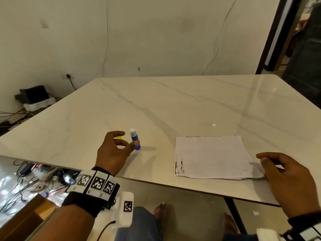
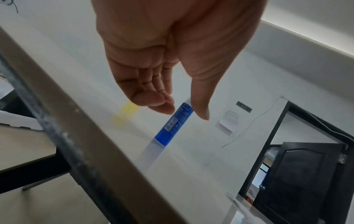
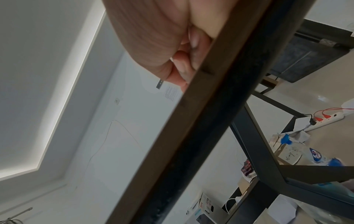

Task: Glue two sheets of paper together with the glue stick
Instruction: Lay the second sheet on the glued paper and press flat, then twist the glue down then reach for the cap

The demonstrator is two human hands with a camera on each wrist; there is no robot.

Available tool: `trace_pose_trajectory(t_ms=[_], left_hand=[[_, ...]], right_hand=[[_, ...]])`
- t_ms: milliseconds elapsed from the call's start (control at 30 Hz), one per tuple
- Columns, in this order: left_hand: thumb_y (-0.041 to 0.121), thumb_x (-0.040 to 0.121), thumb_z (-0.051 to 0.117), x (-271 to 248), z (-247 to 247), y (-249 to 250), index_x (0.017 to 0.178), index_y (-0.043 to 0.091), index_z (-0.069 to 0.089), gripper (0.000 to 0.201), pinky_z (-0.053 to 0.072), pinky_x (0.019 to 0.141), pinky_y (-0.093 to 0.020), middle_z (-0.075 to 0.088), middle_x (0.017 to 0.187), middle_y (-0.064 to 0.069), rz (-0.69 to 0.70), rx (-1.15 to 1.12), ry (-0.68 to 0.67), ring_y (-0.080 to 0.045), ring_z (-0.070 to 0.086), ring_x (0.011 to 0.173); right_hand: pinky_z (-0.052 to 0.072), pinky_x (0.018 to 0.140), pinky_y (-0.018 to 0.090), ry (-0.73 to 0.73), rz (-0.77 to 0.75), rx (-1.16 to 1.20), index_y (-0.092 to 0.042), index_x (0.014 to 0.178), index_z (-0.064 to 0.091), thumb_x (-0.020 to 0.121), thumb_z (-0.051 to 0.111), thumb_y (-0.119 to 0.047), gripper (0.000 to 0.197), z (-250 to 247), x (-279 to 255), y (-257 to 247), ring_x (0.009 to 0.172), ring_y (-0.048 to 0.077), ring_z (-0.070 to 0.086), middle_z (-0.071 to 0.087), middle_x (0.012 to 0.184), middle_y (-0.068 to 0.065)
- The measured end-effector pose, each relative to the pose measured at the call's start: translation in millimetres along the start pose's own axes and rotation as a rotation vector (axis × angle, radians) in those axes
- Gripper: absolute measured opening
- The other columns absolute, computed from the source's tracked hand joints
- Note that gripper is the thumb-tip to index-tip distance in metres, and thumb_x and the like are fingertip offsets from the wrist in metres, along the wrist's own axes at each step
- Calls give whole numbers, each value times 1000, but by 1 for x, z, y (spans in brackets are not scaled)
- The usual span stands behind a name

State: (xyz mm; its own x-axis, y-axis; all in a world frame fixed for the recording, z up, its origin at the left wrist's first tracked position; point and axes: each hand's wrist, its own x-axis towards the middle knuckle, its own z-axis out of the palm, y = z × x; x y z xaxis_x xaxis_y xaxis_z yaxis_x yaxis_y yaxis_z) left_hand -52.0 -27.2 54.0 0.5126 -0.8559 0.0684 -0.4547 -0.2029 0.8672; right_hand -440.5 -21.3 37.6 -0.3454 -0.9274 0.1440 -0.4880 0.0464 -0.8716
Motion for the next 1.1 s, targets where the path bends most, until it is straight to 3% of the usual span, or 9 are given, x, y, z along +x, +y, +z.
trace_pose_trajectory(t_ms=[100, 200, 333, 500, 633, 733, 833, 933, 1100], left_hand=[[51, 66, 85, 18, 6, -1, 133, 26, 45, 82, 59, 68, -41, 69, 98, 0, -48, 59, -73, -23, 71, 84], [46, 69, 85, 27, 14, -1, 137, 20, 46, 83, 53, 62, -33, 70, 97, -4, -80, 81, -137, -24, 70, 81], [45, 75, 82, 32, 20, -5, 123, 25, 55, 59, 47, 58, -27, 72, 86, -6, -67, 146, -136, -21, 64, 68], [44, 82, 74, 35, 22, -10, 109, 25, 73, 33, 47, 73, -32, 70, 77, -4, -7, 246, -113, -21, 58, 68], [37, 87, 72, 15, 27, 18, 105, 20, 75, 24, 55, 65, -37, 73, 84, -8, 68, 83, -126, -20, 59, 63], [25, 89, 72, -25, 56, 51, 106, 17, 76, 19, 50, 53, -27, 74, 95, -12, 96, -225, -290, -12, 59, 58], [24, 90, 71, -71, 102, 71, 106, 21, 76, 17, 51, 59, -35, 72, 98, -16, 55, -469, -553, -16, 61, 65], [29, 91, 68, -99, 143, 76, 111, 22, 76, 22, 52, 62, -29, 72, 102, -9, 33, -591, -731, -15, 59, 71], [25, 93, 65, -99, 169, 79, 115, 15, 73, 26, 50, 61, -21, 67, 79, 7, 131, -598, -813, -13, 53, 61]], right_hand=[[48, 89, 45, 2, 5, 3, -23, 106, 71, 97, 57, -25, 17, -2, 2, 2, 95, 31, 63, 67, 107, 6], [48, 87, 43, -4, 7, -4, -24, 105, 71, 96, 56, -25, 17, -2, 2, 3, 94, 30, 63, 67, 106, 5], [48, 87, 43, -17, -2, -25, -23, 105, 70, 97, 56, -25, 17, -3, 2, 1, 94, 28, 62, 67, 106, 4], [48, 90, 44, -25, 1, -39, -22, 108, 70, 97, 56, -24, 18, -2, 3, 2, 94, 28, 62, 67, 106, 5], [48, 84, 38, -45, -17, -25, -25, 105, 71, 97, 56, -25, 17, -2, 4, 4, 92, 25, 63, 69, 105, 3], [45, 72, 26, -119, -81, -1, -31, 103, 70, 98, 55, -30, 17, -3, 4, 3, 86, 13, 63, 71, 98, -3], [42, 70, 19, -227, -139, 18, -36, 105, 71, 96, 51, -42, 23, -6, 2, 4, 86, 3, 62, 72, 95, -10], [47, 78, 23, -322, -207, 19, -42, 95, 71, 93, 42, -56, 32, -7, 2, 8, 93, -3, 61, 73, 98, -14], [49, 76, 37, -421, -286, 5, -30, 85, 69, 89, 33, -70, 54, -8, 5, 12, 78, 13, 60, 70, 86, -4]])
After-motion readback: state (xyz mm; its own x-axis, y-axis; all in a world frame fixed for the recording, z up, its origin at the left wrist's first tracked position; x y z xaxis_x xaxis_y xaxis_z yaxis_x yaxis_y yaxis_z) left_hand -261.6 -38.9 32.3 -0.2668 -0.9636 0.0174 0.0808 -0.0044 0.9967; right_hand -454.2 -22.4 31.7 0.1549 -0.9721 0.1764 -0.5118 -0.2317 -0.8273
